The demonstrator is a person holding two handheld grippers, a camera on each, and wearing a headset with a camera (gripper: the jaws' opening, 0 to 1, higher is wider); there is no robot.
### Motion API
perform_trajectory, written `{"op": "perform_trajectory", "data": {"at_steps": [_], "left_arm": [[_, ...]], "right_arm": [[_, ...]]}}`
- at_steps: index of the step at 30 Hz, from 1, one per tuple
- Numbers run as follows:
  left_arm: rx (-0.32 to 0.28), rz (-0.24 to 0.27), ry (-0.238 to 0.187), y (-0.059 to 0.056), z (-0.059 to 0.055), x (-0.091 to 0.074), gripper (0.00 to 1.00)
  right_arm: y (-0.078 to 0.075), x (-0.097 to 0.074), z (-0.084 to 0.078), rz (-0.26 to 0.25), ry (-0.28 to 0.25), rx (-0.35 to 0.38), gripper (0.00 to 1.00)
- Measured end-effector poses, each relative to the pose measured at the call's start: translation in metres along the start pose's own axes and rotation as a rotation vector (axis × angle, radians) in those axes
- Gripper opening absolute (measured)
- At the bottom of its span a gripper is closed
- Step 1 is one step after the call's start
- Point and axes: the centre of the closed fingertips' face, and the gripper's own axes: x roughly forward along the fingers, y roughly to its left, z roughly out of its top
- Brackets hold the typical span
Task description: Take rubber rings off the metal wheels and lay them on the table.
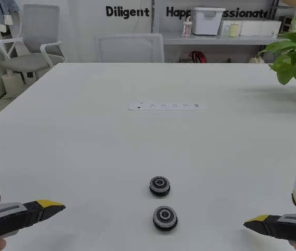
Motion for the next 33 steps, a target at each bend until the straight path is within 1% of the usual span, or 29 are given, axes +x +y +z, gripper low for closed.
{"op": "perform_trajectory", "data": {"at_steps": [4, 16, 19, 23, 29, 33], "left_arm": [[-0.005, 0.002, -0.01, 0.001, 0.002, 0.0, 1.0], [-0.002, 0.003, -0.018, 0.001, 0.003, -0.001, 1.0], [-0.005, 0.007, -0.033, 0.002, 0.007, -0.001, 1.0], [0.007, 0.02, -0.041, 0.006, 0.01, -0.003, 1.0], [0.03, 0.022, -0.04, 0.009, 0.015, -0.005, 1.0], [0.034, 0.027, -0.039, 0.011, 0.017, -0.007, 1.0]], "right_arm": [[0.0, 0.0, 0.0, 0.002, 0.002, -0.001, 0.97], [0.0, 0.0, 0.0, -0.005, -0.001, 0.003, 0.97], [-0.001, 0.0, 0.0, -0.007, 0.0, 0.0, 0.97], [-0.002, -0.002, 0.004, -0.006, -0.021, 0.005, 0.97], [-0.001, -0.001, 0.005, -0.002, -0.018, -0.009, 0.97], [0.0, -0.003, 0.011, 0.004, -0.05, 0.011, 0.96]]}}
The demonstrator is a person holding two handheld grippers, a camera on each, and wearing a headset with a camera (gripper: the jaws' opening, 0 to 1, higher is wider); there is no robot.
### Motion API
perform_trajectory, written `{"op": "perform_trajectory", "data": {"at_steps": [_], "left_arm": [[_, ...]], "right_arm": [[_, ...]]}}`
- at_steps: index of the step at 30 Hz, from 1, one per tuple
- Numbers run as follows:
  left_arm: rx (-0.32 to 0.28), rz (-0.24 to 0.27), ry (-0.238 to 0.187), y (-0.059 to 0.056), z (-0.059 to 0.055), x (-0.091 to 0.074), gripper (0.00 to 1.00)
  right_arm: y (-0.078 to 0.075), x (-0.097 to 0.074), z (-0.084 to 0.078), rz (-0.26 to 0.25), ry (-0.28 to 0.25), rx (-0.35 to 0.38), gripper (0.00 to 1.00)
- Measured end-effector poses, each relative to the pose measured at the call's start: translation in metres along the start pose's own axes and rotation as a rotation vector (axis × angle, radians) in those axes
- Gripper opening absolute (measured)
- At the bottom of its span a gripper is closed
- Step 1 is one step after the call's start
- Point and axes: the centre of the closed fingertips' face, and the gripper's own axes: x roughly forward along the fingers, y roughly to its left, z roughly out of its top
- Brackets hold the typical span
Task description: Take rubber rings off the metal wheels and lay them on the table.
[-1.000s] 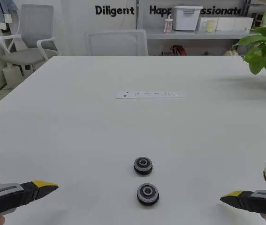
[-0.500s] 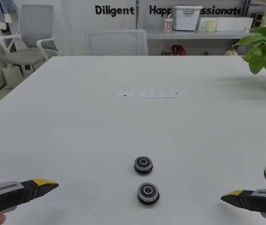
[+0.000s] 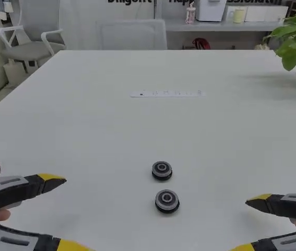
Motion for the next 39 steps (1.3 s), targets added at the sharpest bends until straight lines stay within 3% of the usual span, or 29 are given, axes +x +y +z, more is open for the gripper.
{"op": "perform_trajectory", "data": {"at_steps": [13, 25, 29, 35, 39], "left_arm": [[0.01, 0.012, -0.022, 0.011, 0.016, -0.006, 0.99], [0.058, -0.03, -0.014, 0.016, 0.028, 0.001, 0.99], [0.068, -0.037, -0.015, 0.02, 0.031, 0.003, 0.99], [0.053, -0.032, -0.015, 0.026, 0.029, 0.003, 0.98], [0.043, -0.043, 0.001, 0.023, 0.024, 0.002, 0.97]], "right_arm": [[0.004, -0.003, 0.007, 0.008, -0.016, 0.0, 0.94], [-0.006, -0.021, 0.01, -0.032, -0.013, 0.025, 0.93], [-0.007, -0.023, 0.011, -0.032, 0.005, 0.026, 0.93], [-0.004, -0.027, 0.012, -0.011, 0.086, -0.013, 0.91], [-0.005, -0.037, 0.028, -0.014, 0.053, -0.004, 0.89]]}}
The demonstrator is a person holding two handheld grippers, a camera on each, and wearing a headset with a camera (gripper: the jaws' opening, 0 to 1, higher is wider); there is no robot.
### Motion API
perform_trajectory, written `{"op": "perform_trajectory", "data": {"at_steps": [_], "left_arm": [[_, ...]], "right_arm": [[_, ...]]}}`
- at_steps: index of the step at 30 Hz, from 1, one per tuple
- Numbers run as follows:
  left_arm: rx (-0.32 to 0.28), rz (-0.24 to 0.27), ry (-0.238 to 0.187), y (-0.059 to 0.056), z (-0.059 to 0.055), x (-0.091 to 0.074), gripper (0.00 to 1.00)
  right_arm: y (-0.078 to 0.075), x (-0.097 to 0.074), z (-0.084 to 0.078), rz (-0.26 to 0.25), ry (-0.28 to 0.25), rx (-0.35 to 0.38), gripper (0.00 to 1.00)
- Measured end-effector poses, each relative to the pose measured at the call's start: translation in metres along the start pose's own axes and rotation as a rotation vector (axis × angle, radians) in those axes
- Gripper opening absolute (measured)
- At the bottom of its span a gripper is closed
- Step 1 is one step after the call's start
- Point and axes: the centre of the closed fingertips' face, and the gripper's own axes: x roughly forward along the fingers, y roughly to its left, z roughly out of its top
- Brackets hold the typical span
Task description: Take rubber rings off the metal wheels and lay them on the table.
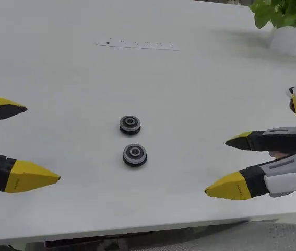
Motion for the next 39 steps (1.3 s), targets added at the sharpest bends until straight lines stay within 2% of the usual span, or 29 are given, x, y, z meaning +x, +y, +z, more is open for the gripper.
{"op": "perform_trajectory", "data": {"at_steps": [1, 2, 4, 9, 12, 17, 20, 27, 32, 37, 39], "left_arm": [[-0.005, -0.002, 0.005, -0.001, -0.001, 0.0, 0.97], [-0.007, -0.003, 0.007, -0.002, -0.003, 0.0, 0.97], [-0.021, -0.011, 0.012, -0.006, -0.005, -0.002, 0.97], [-0.02, -0.018, 0.027, -0.011, -0.012, -0.004, 0.97], [-0.039, -0.012, 0.004, -0.01, -0.011, -0.006, 0.97], [-0.036, 0.002, -0.026, -0.008, -0.004, -0.005, 0.97], [-0.031, 0.008, -0.038, -0.006, 0.002, -0.006, 0.97], [-0.009, -0.003, -0.035, -0.003, 0.014, -0.005, 0.97], [-0.003, 0.002, -0.056, 0.001, 0.029, -0.003, 0.97], [0.032, -0.017, -0.046, 0.001, 0.042, 0.002, 0.98], [0.055, -0.024, -0.046, 0.001, 0.052, 0.006, 0.98]], "right_arm": [[-0.002, -0.002, 0.001, -0.007, -0.001, 0.005, 0.88], [-0.009, -0.005, 0.001, -0.04, -0.001, 0.016, 0.86], [-0.014, -0.007, 0.002, -0.07, -0.004, 0.019, 0.86], [-0.006, -0.001, 0.0, -0.059, 0.009, 0.013, 0.86], [0.002, 0.012, -0.004, -0.022, 0.009, 0.017, 0.86], [0.013, 0.027, -0.01, 0.035, 0.042, -0.002, 0.85], [0.016, 0.029, -0.007, 0.048, 0.033, -0.017, 0.85], [0.019, 0.036, -0.004, 0.074, 0.027, -0.033, 0.84], [0.019, 0.041, 0.002, 0.087, 0.017, -0.055, 0.84], [0.015, 0.042, 0.007, 0.086, 0.005, -0.066, 0.84], [0.013, 0.041, 0.011, 0.084, -0.007, -0.069, 0.84]]}}
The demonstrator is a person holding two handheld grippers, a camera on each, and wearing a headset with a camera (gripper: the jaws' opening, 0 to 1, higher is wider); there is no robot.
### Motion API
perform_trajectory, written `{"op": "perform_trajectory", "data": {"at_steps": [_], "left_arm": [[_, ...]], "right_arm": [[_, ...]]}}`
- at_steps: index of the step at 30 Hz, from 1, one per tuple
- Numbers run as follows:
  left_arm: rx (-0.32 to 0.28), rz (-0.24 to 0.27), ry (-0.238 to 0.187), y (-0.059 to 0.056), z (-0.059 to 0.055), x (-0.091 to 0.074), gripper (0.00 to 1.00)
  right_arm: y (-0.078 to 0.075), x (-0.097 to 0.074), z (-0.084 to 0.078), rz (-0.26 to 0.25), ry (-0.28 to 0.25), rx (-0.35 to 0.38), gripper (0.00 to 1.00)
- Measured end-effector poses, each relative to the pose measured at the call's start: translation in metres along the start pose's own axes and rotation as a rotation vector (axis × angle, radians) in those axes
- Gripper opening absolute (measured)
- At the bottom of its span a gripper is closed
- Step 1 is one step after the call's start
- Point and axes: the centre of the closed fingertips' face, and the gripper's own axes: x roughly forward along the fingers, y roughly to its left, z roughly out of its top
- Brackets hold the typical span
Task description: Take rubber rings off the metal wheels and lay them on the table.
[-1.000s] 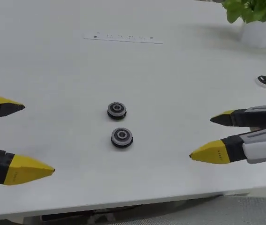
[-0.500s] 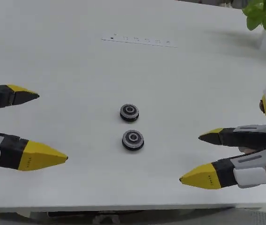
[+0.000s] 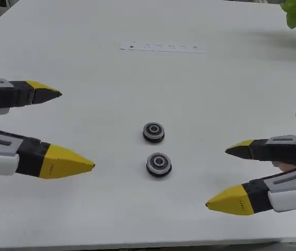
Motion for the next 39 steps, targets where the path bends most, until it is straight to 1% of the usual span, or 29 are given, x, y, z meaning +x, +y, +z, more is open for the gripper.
{"op": "perform_trajectory", "data": {"at_steps": [1, 2, 3, 6, 9, 11, 13, 15, 17, 18, 20, 22, 23, 24, 26, 28, 29, 31, 32, 34, 36, 38, 39], "left_arm": [[0.006, -0.003, -0.009, 0.001, 0.006, 0.003, 0.98], [0.008, -0.005, -0.012, 0.001, 0.008, 0.004, 0.98], [0.016, -0.011, -0.021, 0.001, 0.014, 0.007, 0.98], [0.028, -0.009, -0.031, 0.005, 0.025, 0.017, 0.97], [0.038, -0.03, -0.05, 0.002, 0.036, 0.026, 0.97], [0.058, -0.051, -0.044, 0.0, 0.039, 0.033, 0.97], [0.076, -0.054, -0.032, 0.002, 0.042, 0.04, 0.97], [0.085, -0.057, -0.038, 0.003, 0.048, 0.045, 0.97], [0.092, -0.069, -0.056, 0.003, 0.055, 0.049, 0.96], [0.094, -0.069, -0.059, 0.004, 0.057, 0.051, 0.96], [0.104, -0.059, -0.073, 0.01, 0.064, 0.055, 0.96], [0.113, -0.05, -0.1, 0.016, 0.074, 0.059, 0.96], [0.12, -0.053, -0.122, 0.017, 0.079, 0.06, 0.96], [0.116, -0.052, -0.129, 0.018, 0.08, 0.061, 0.95], [0.113, -0.054, -0.14, 0.019, 0.082, 0.063, 0.95], [0.116, -0.059, -0.142, 0.018, 0.08, 0.067, 0.95], [0.117, -0.061, -0.139, 0.018, 0.078, 0.069, 0.95], [0.116, -0.073, -0.136, 0.014, 0.07, 0.073, 0.95], [0.11, -0.083, -0.134, 0.012, 0.065, 0.075, 0.94], [0.1, -0.097, -0.126, 0.009, 0.056, 0.079, 0.91], [0.104, -0.103, -0.115, 0.005, 0.05, 0.081, 0.89], [0.11, -0.11, -0.107, 0.003, 0.044, 0.083, 0.88], [0.11, -0.116, -0.111, 0.002, 0.042, 0.083, 0.88]], "right_arm": [[-0.001, 0.0, 0.002, 0.0, -0.005, -0.001, 0.84], [-0.002, -0.001, 0.004, 0.0, -0.011, -0.002, 0.83], [-0.003, -0.001, 0.006, 0.0, -0.016, -0.002, 0.83], [-0.005, 0.001, 0.013, 0.01, -0.026, -0.006, 0.82], [-0.007, 0.002, 0.018, 0.013, -0.03, -0.025, 0.82], [-0.009, 0.003, 0.022, 0.012, -0.04, -0.029, 0.82], [-0.011, 0.004, 0.027, 0.013, -0.047, -0.029, 0.81], [-0.012, 0.005, 0.033, 0.014, -0.051, -0.029, 0.81], [-0.01, 0.007, 0.046, 0.02, -0.058, -0.06, 0.81], [-0.01, 0.007, 0.048, 0.021, -0.059, -0.066, 0.81], [-0.011, 0.01, 0.059, 0.02, -0.058, -0.09, 0.81], [-0.014, 0.012, 0.068, 0.016, -0.05, -0.112, 0.81], [-0.015, 0.012, 0.071, 0.016, -0.046, -0.118, 0.81], [-0.015, 0.013, 0.076, 0.017, -0.046, -0.126, 0.8], [-0.015, 0.014, 0.087, 0.016, -0.062, -0.15, 0.8], [-0.016, 0.016, 0.096, 0.012, -0.074, -0.161, 0.8], [-0.015, 0.017, 0.104, 0.011, -0.099, -0.175, 0.8], [-0.014, 0.021, 0.114, 0.027, -0.152, -0.18, 0.79], [-0.013, 0.023, 0.116, 0.032, -0.166, -0.176, 0.78], [-0.01, 0.029, 0.111, 0.044, -0.174, -0.177, 0.74], [-0.009, 0.034, 0.105, 0.05, -0.172, -0.18, 0.72], [-0.009, 0.038, 0.097, 0.054, -0.161, -0.179, 0.71], [-0.011, 0.04, 0.089, 0.049, -0.14, -0.169, 0.7]]}}
